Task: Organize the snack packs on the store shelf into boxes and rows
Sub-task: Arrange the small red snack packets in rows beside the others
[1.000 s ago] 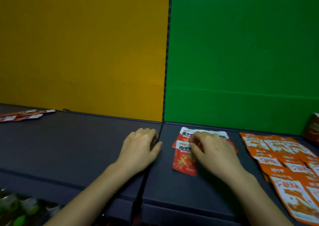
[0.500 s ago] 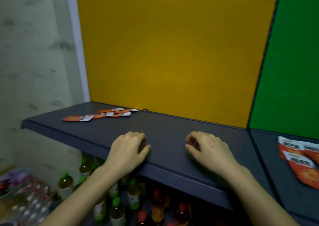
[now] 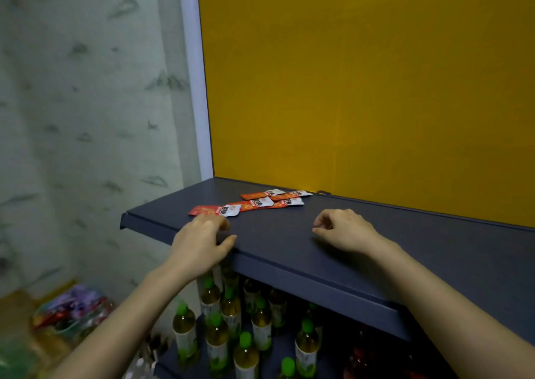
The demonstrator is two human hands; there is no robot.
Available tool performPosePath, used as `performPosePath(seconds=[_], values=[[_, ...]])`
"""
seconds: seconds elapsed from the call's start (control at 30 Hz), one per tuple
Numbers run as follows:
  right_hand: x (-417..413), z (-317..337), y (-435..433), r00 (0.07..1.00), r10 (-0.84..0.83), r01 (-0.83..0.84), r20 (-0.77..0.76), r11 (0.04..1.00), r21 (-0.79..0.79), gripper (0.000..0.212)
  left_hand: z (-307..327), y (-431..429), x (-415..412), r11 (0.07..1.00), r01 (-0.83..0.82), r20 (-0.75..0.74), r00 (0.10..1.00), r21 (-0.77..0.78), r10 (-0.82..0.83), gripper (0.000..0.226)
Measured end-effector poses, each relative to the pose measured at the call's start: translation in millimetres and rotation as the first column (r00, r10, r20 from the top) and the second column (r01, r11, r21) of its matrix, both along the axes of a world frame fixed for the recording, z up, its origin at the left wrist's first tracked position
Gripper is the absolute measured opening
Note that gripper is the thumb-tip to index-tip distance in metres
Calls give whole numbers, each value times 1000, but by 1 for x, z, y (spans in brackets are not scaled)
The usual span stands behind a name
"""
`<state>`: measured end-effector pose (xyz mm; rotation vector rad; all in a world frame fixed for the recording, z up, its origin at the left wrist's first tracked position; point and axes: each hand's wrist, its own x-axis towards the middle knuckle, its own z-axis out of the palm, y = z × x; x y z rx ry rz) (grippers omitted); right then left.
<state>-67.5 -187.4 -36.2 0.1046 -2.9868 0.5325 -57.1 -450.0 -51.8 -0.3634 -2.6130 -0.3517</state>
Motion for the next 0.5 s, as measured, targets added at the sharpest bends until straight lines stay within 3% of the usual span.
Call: performPosePath(seconds=[0.23,0.37,0.5], values=[[-90,-5,-15,993,-96,94,62,994,48,29,4,-37,-99,998,53,258,965,-46,-39,66],[-131,-5,-17,979,-184,183,92,983,16,40,4,-56,-142,987,152,489,857,58,-161,86],[-159,-4,-19,933,-343,347,111,938,-17,48,8,-72,-169,959,259,529,801,115,-280,131]])
